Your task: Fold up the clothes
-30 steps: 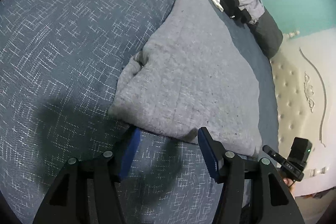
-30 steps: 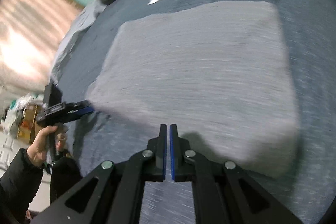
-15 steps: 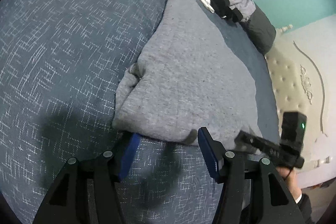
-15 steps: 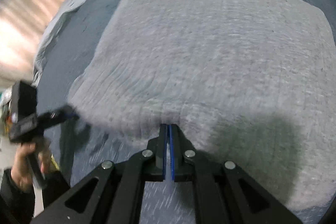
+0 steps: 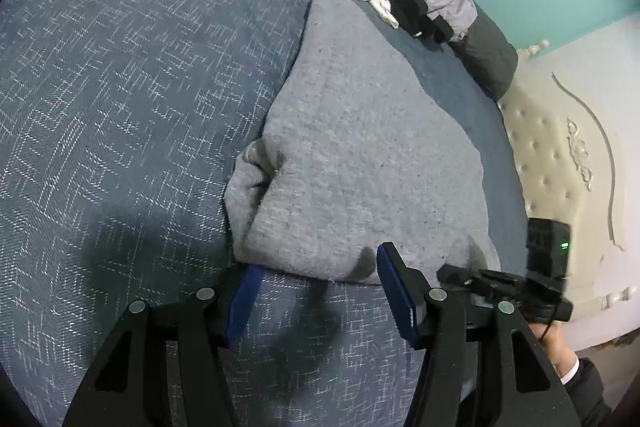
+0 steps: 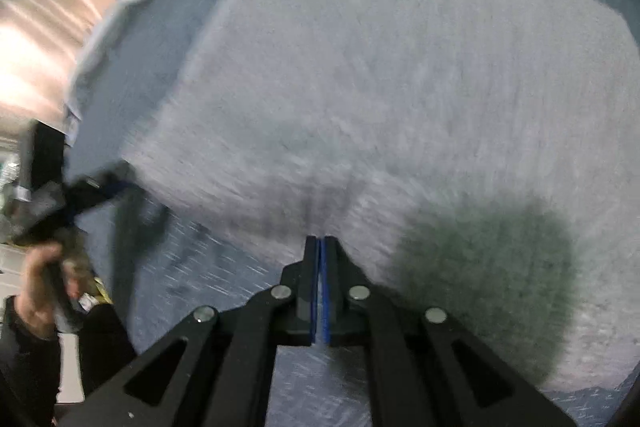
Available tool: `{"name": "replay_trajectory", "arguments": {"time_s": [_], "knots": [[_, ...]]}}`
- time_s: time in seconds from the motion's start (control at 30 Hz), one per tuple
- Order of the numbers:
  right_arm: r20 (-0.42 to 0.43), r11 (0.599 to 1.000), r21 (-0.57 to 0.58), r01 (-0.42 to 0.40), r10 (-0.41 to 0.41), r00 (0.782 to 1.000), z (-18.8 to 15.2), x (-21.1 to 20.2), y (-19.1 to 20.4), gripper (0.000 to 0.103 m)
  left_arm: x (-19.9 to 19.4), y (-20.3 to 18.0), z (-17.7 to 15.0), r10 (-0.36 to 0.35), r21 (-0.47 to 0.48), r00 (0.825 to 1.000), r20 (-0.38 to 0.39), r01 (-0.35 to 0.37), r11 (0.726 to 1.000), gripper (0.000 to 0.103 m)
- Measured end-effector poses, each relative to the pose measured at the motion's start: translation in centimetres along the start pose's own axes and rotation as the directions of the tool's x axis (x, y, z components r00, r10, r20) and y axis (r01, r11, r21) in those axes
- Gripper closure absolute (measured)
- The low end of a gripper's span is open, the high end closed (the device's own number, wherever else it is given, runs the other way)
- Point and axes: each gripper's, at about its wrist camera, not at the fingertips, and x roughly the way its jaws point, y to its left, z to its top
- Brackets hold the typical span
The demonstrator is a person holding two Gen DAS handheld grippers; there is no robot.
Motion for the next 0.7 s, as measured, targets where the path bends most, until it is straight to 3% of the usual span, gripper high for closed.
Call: {"name": "replay_trajectory", "arguments": {"time_s": [0.13,0.3,0.4,0.57,0.7], "knots": [[0.071,0.998,0.036,0.044,-0.046,0.996,1.4,-1.1,-0.5,0.102,-0.2,0.1,0.0,0.0,-0.006,1.0,0.006,0.0,1.0,0.042],[-0.021,0.993,0.05,0.109,-0.108,0.994,0.9,2.6,-1.3,0.103,-0.5,0.0,0.3,0.001,-0.007,1.0,0.015,-0.001,1.0,0.042],[-0.015,0.99,0.106,0.09,-0.089,0.996,0.4,2.9,-2.3,0.103,-0.6,-0.2,0.5,-0.001,-0.006,1.0,0.018,0.001,1.0,0.042],[-0.045,0.993,0.103,0.063,-0.059,0.997,0.0,1.7,-2.7,0.103,-0.7,-0.1,0.6,-0.004,-0.002,1.0,0.017,0.004,1.0,0.042],[-0.003,0.993,0.097,0.073,-0.073,0.997,0.4,0.7,-2.8,0.103,-0.7,0.0,0.6,-0.005,-0.004,1.0,0.019,0.006,1.0,0.042]]}}
